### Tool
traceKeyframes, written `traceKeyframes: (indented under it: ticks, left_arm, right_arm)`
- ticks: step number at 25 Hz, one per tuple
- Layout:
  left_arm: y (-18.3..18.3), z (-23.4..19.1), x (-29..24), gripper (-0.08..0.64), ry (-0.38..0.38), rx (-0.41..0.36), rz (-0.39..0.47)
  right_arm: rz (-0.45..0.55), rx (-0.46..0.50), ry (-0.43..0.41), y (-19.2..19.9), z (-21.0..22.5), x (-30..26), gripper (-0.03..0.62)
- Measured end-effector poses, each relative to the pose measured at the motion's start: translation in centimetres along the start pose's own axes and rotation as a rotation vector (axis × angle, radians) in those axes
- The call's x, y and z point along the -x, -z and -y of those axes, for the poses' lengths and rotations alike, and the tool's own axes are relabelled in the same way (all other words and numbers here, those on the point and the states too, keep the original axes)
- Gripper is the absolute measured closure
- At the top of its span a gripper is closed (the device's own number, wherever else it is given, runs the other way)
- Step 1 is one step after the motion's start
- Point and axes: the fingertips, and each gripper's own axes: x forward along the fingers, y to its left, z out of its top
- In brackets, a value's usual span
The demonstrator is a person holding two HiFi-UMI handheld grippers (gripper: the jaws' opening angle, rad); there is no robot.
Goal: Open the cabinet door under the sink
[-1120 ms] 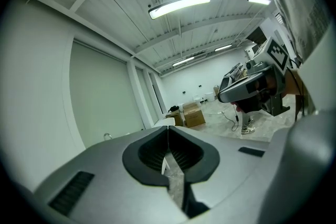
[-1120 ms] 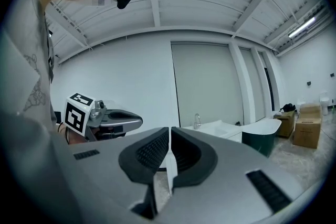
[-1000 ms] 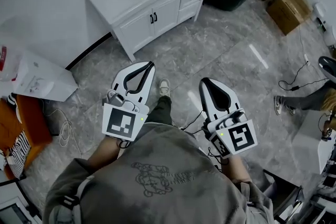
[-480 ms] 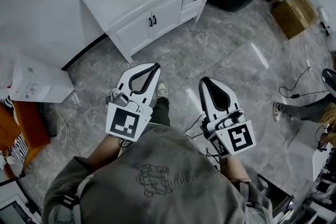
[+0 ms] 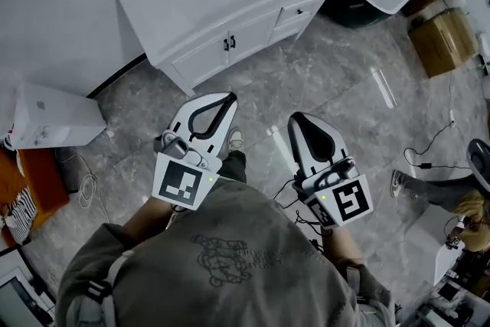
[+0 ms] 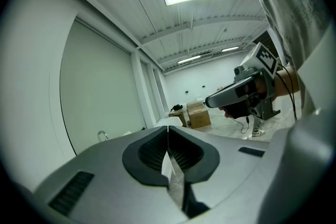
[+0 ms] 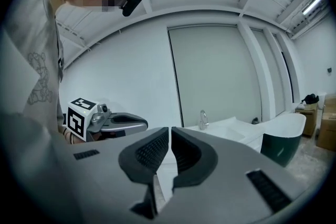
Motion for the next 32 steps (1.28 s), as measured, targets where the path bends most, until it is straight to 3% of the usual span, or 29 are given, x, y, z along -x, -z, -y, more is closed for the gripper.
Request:
traceKeyframes:
  ticks: [5,9,17,20,27,30,32]
  left_arm:
    - [2.3,-5.2,-4.0,0.540,-0.034,0.034,-0.036]
    - [4.2,-9.4,-5.9,0.540,-0.089,0.080,-0.050]
    - [7.5,-13.1,-8.1,0.540,-0.168,0.198,-0.081]
    - [8.7,-13.5,-9.1,0.540,-0.166,0.225,-0.089]
    - [11.3,-13.9,-12.4,0.540,-0.235,0.209,-0.144]
    - [12.4,-14.4,-13.9,0.540,-0.309,0.242,-0.120]
    - [12.5,-15.2,-14.0,0.540,-0.402,0.316,-0.073]
  right_arm:
    - [-0.061,0.025,-0.017,-0.3,3.7,-6.6,0.558]
    - [-0.084,0.037,-0.079,-0.7,4.7,-11.8,0.558]
    - [-0.136,0.074,-0.142,0.7,7.2,-18.0,0.558]
    - [-0.163,0.022,-0.189,2.3,8.1,-19.9,0.558]
    - [-0.239,-0.092,-0.250,5.8,11.9,-23.7,0.557]
    - [-0.278,-0.091,-0.289,7.3,13.7,-24.9,0.557]
    - [-0.307,-0.100,-0.312,8.3,15.0,-25.5,0.557]
